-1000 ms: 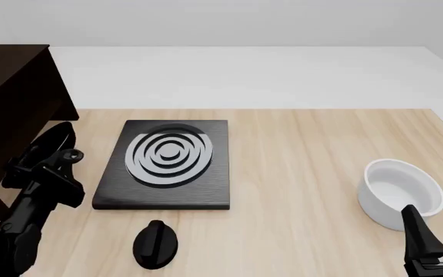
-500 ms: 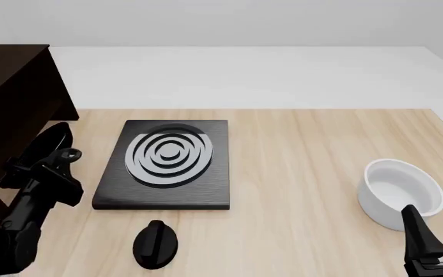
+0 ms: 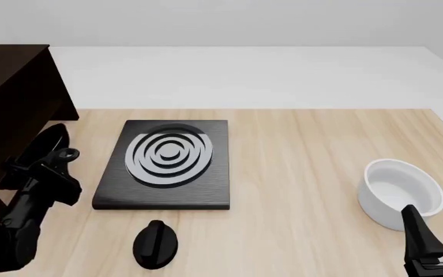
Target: Put the frying pan under the cabinet shelf.
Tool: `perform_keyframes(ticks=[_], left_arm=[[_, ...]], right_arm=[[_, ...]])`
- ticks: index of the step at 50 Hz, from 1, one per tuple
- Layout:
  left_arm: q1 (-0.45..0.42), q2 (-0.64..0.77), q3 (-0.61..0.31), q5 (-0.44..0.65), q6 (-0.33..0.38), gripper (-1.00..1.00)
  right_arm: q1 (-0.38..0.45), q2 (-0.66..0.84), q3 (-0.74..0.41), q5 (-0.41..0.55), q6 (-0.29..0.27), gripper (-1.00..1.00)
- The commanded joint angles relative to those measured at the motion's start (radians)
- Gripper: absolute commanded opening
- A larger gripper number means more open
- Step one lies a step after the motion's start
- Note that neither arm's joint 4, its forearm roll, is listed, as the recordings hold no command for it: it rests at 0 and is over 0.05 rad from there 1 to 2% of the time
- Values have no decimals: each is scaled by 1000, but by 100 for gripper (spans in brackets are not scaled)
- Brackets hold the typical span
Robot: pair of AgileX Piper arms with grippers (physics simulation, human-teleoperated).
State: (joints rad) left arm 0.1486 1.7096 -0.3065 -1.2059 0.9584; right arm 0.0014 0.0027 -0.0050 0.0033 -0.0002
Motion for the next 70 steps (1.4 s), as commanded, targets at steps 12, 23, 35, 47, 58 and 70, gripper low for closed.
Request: perform_keyframes(ticks=[12, 23, 35, 47, 58, 70], left_arm=[[26, 23, -36, -14, 14, -100], [35, 47, -51, -14, 14, -100], [46, 58, -59, -14, 21, -100], [63, 68, -64, -14, 24, -100], [68, 82, -76, -14, 29, -100], [82, 100, -89, -14, 36, -100]], right_arm=[[0, 0, 0, 0, 0, 100], [0, 0, 0, 0, 0, 100], [0, 0, 0, 0, 0, 100], [0, 0, 0, 0, 0, 100], [0, 0, 0, 0, 0, 100], [0, 0, 0, 0, 0, 100]])
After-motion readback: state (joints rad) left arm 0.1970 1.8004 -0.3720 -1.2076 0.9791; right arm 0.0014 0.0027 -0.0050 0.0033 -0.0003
